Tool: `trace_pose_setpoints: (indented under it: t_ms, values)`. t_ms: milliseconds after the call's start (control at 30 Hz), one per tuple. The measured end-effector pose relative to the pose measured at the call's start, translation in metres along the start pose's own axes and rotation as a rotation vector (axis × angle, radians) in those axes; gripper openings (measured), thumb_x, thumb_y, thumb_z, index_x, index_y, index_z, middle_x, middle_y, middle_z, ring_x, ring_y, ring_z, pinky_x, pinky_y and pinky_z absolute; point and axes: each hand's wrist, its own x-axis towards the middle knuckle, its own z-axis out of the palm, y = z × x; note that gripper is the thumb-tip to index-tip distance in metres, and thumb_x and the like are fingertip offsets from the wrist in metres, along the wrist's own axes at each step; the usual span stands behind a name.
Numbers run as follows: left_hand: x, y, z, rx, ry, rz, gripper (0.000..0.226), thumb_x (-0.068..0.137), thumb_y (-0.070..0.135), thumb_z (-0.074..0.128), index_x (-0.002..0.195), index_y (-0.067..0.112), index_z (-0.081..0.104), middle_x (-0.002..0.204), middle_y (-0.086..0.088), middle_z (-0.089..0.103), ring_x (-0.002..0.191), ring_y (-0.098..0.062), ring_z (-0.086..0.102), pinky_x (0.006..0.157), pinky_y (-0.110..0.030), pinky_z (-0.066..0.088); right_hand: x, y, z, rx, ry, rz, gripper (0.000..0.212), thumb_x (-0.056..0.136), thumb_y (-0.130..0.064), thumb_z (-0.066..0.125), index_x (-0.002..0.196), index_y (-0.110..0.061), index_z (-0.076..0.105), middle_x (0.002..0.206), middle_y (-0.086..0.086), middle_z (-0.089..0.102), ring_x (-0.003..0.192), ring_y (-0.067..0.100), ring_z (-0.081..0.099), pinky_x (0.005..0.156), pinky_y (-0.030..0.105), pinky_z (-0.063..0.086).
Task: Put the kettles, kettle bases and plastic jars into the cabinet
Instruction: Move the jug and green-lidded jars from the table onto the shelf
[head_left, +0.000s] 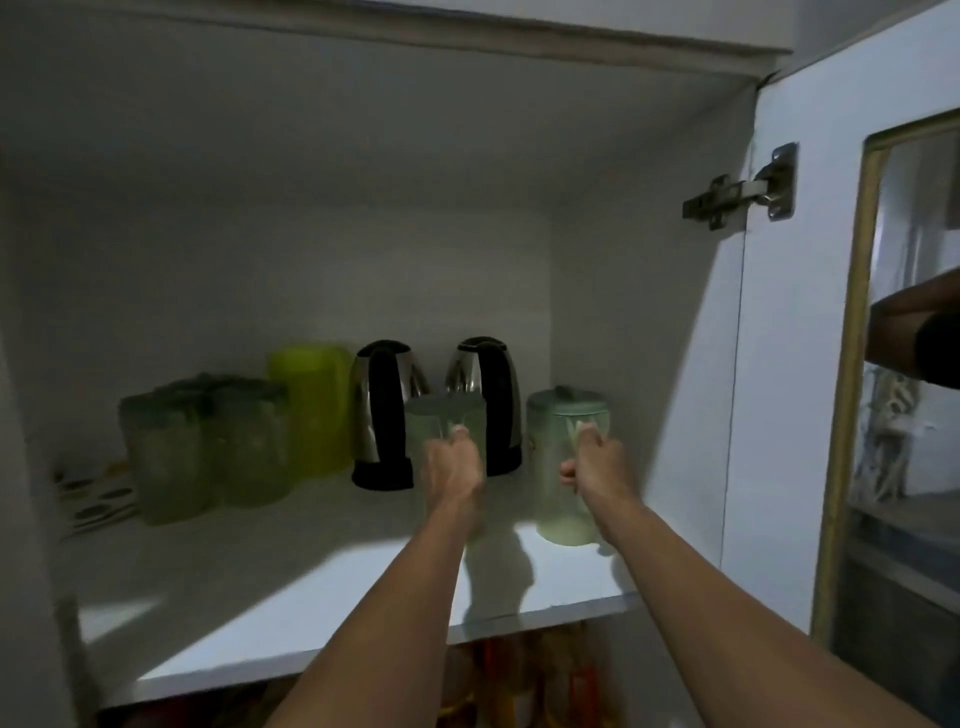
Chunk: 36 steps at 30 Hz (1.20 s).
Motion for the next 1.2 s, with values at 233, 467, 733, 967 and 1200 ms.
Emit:
trace_pose_setpoints:
  t_ms: [233,467,733,967,1200]
  values:
    - [0.095,-0.013,0.040,-0.036,-0.140,0.014,0.045,0.102,0.025,0.039,0.132,-0.008,0.049,0.132,-0.026,0.055,0.119,-0.037,0.056,0.080,-0.028,0.040,0.090,0.013,0.059,-0.069,0.070,0.061,0.048,0.102,-0.034,0.039,0.102,0.006,0.066,0.105,0.029,0.069,0.099,0.043,0.067,0.090,0.048,0.055]
    - [0.159,-0.031,0.073,-0.183,-0.224,0.021,0.051,0.076,0.035,0.045,0.084,-0.015,0.052,0.076,-0.028,0.048,0.074,-0.037,0.052,0.064,-0.037,0.031,0.149,0.034,0.087,-0.070,0.083,0.115,0.060,0.096,-0.048,0.035,0.099,0.004,0.065,0.109,0.031,0.068,0.102,0.043,0.067,0.092,0.050,0.054]
    - [0.145,-0.027,0.056,-0.086,-0.248,0.171,0.040,0.097,0.038,0.038,0.093,0.004,0.059,0.101,-0.026,0.063,0.098,-0.040,0.062,0.087,-0.045,0.047,0.127,0.015,0.071,-0.151,0.063,0.143,0.086,0.091,-0.071,0.033,0.116,0.003,0.065,0.116,0.025,0.067,0.106,0.038,0.065,0.092,0.042,0.051]
    - [0.133,-0.025,0.039,0.072,-0.250,0.065,0.099,0.076,0.078,0.038,0.136,-0.001,0.048,0.139,-0.027,0.049,0.127,-0.043,0.047,0.107,-0.047,0.039,0.107,0.008,0.055,-0.148,0.137,0.182,0.095,0.086,-0.075,0.037,0.140,0.003,0.043,0.134,0.026,0.058,0.118,0.041,0.059,0.099,0.050,0.049]
    - [0.075,-0.004,0.004,0.284,-0.270,0.068,0.078,0.097,0.056,0.040,0.148,-0.001,0.028,0.152,-0.025,0.032,0.139,-0.038,0.034,0.109,-0.037,0.031,0.047,-0.009,0.019,-0.229,0.179,0.127,0.059,0.100,-0.050,0.040,0.131,0.000,0.043,0.132,0.024,0.056,0.118,0.040,0.056,0.090,0.040,0.044]
